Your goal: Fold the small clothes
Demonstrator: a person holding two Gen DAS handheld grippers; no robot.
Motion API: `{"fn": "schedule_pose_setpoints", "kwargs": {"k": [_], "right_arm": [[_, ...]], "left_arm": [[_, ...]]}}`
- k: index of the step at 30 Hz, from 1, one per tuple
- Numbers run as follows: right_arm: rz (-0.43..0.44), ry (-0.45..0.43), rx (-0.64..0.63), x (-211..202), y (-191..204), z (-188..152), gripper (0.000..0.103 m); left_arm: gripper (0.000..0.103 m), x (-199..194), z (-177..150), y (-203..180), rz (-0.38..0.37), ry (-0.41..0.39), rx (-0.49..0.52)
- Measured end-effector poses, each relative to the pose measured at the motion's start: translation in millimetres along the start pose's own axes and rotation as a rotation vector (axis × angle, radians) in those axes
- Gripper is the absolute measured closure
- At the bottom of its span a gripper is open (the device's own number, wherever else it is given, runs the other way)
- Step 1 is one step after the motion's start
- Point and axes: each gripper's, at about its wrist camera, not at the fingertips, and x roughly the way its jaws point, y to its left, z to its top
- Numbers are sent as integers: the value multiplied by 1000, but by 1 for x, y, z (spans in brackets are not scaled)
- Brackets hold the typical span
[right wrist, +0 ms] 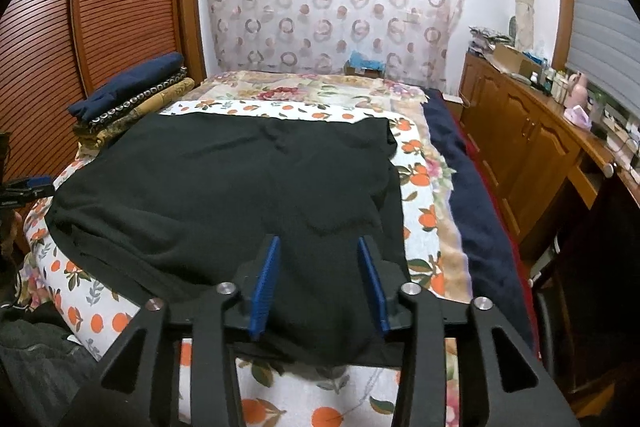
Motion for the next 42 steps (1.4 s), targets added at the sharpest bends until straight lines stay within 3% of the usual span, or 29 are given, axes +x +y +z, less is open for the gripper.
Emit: {"fn": "schedule_pose_setpoints", "kwargs": {"k": [6,18,26,31,37,38,42], "right_arm": [[41,0,-3,8,8,-3,50],[125,97,-39,65,45,-8,49],[105,148,-38,88,48,-11,49],[84,156,-62,87,57,-11,38],[37,170,-56,87,66,-11,33],[33,170,-53,87,67,-11,33],[-12,175,-51,87,73,-10,30]], "left_arm": [[23,6,-2,1,8,14,-7],[23,16,-7,3,6,45,-31],[23,18,-8,3,8,49,-28],[23,17,-10,4,3,42,-34],[23,17,-9,4,-16,38,-37],[25,17,-9,4,-27,35,-36],[51,17,-9,2,-40,33,-28]]}}
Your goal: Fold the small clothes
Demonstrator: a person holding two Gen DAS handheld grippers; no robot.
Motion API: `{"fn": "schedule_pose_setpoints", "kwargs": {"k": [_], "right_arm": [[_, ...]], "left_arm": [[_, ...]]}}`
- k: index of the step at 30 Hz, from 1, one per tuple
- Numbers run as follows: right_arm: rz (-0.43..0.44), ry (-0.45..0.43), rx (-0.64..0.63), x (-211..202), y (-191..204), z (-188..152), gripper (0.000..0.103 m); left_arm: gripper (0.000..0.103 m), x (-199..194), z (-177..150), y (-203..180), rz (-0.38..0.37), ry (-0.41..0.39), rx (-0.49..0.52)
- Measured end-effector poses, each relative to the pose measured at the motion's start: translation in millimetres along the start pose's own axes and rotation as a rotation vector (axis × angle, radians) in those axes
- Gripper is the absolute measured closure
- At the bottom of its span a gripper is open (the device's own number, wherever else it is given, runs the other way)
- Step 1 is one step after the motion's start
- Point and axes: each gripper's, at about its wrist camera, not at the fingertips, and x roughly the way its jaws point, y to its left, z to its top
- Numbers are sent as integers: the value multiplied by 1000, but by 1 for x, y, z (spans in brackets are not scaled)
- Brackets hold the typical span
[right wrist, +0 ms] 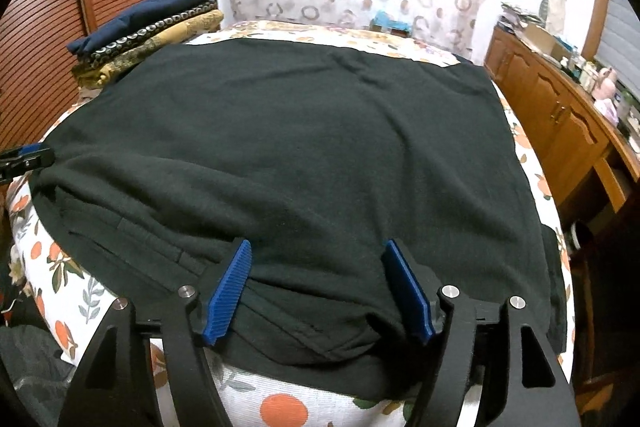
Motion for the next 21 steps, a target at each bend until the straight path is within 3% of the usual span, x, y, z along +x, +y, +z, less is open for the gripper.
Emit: {"fn": "schedule_pose_setpoints", "kwargs": {"k": [2,4,6,11,16,21], "right_arm": [[-16,-2,-5,-1,2,-1,28],[-12,-10,-7,-1,2,-2,27],[-2,-24,2,-1,-1,-5,25],[0,-21,20,-1,-5,-7,20],[37,-20,8,-6,-11,-8,20],[68,-72,45,-22,-27,-15,20]], "left_arm": [[65,0,1,1,5,2,-3],[85,1,1,2,-9,7,-11],[92,0,2,2,-26,7,-17],[93,-12,11,-8,-115,-39,-44],[94,-30,37,-34,-167,-118,-4],[94,-33,66,-65,-230,-159,41]]}}
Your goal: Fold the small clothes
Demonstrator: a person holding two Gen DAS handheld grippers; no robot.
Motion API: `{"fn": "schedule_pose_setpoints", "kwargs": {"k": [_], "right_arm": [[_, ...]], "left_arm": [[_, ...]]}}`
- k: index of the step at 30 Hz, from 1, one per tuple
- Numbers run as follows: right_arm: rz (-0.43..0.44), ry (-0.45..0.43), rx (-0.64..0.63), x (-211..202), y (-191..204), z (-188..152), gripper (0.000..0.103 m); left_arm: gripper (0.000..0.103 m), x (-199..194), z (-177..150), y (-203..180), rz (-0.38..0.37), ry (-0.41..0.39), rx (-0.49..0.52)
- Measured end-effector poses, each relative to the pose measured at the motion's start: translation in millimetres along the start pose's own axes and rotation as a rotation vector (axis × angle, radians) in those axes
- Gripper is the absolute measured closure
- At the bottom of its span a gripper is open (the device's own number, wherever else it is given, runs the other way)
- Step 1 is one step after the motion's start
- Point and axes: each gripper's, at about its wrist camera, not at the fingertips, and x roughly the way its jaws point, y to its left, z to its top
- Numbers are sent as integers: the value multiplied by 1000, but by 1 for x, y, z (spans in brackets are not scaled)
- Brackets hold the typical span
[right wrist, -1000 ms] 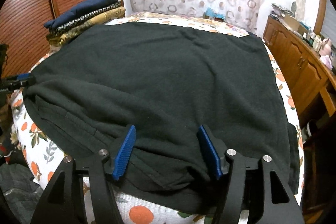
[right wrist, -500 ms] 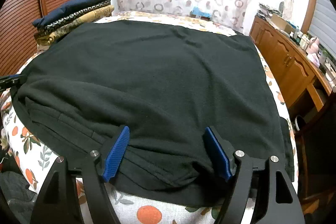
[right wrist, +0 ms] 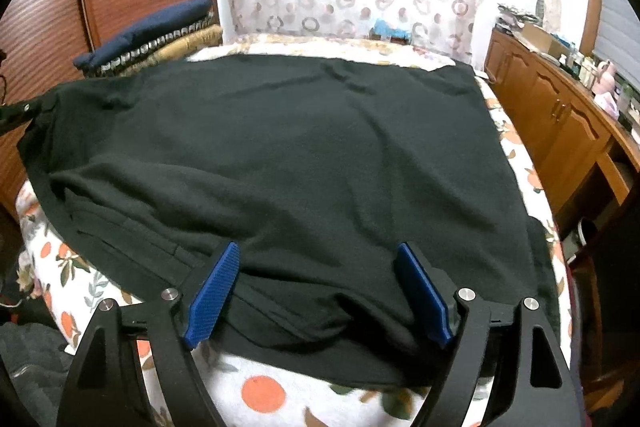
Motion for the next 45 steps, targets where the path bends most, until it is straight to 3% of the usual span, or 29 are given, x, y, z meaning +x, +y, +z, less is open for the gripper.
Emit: {"fn": "schedule_pose_setpoints", "kwargs": {"k": [11,20,24,27,32,35,36,38,40,42,45], "right_arm": [[-49,-71,76,-37,-45,-21,21],[-72,-111,125,-58,-59,-38,21],[-77,-120,135,-61,-63,-39,21],[-79,-125,148,-60,-68,-38,21],[-77,-120,152,-55,-71,-35,21],[-78,-120,153,-55,-78,-31,21],[-80,-123,153,-56,-79,-29,21],[-80,-130,155,-57,-79,-26,21],[-81,-137,154,-58,-78,-24,21],[-78,-144,150,-59,-76,-21,21],[-72,-153,136,-58,-74,-17,21]], "left_arm": [[94,51,55,-98,-204,12,152],[94,73,84,-169,-305,36,286],[94,76,88,-188,-351,63,298],[94,84,84,-208,-359,85,333],[93,102,76,-210,-320,138,334],[77,106,73,-202,-296,167,334],[65,106,72,-199,-287,163,335],[56,101,72,-189,-270,150,327],[36,98,72,-177,-259,153,312],[24,92,72,-163,-233,135,292],[23,85,70,-140,-182,121,273]]}}
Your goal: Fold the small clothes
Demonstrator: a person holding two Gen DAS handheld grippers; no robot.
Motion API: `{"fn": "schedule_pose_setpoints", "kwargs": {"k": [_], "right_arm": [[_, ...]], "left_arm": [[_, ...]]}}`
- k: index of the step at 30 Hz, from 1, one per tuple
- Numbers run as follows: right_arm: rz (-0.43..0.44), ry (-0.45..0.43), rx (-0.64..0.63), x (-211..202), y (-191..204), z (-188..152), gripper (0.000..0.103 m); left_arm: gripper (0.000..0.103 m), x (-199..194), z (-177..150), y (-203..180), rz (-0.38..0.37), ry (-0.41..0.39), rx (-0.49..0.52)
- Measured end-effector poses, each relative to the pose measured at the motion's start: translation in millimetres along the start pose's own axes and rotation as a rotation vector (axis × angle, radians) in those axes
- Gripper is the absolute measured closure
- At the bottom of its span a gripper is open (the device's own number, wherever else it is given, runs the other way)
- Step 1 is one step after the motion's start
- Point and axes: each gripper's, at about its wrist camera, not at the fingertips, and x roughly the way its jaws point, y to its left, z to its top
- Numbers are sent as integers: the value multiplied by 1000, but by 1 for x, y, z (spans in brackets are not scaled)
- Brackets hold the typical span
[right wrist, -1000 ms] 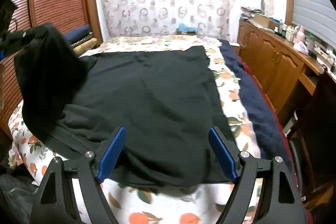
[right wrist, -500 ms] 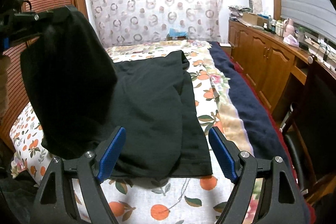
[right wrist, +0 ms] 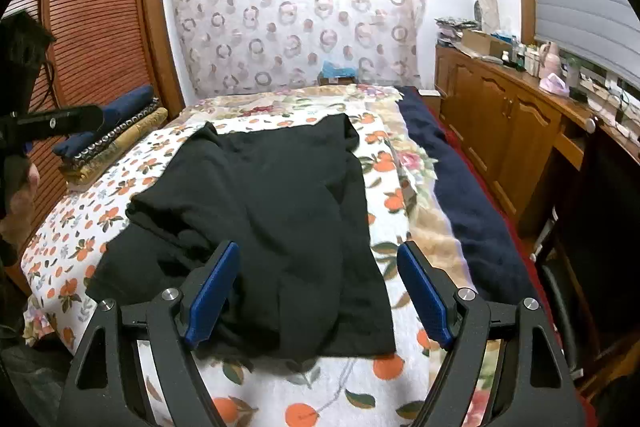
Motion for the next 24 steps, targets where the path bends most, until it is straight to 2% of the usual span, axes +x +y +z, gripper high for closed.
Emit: {"fn": "schedule_pose_setpoints", "kwargs": {"k": [5,12,19,24], "right_arm": [[24,-9,-34,3,12,9,21],[86,-14,-95,20,41,23,21],[179,9,-182,55,81,44,21],[246,35,-263,80,111,56,21]], "left_arm": [[23,-19,-22,37,107,-9,-59],[23,-42,-48,75,205,-28,-127],[23,-57,-59,99,267,-53,-164],[23,-62,-69,107,277,-54,-166]]}}
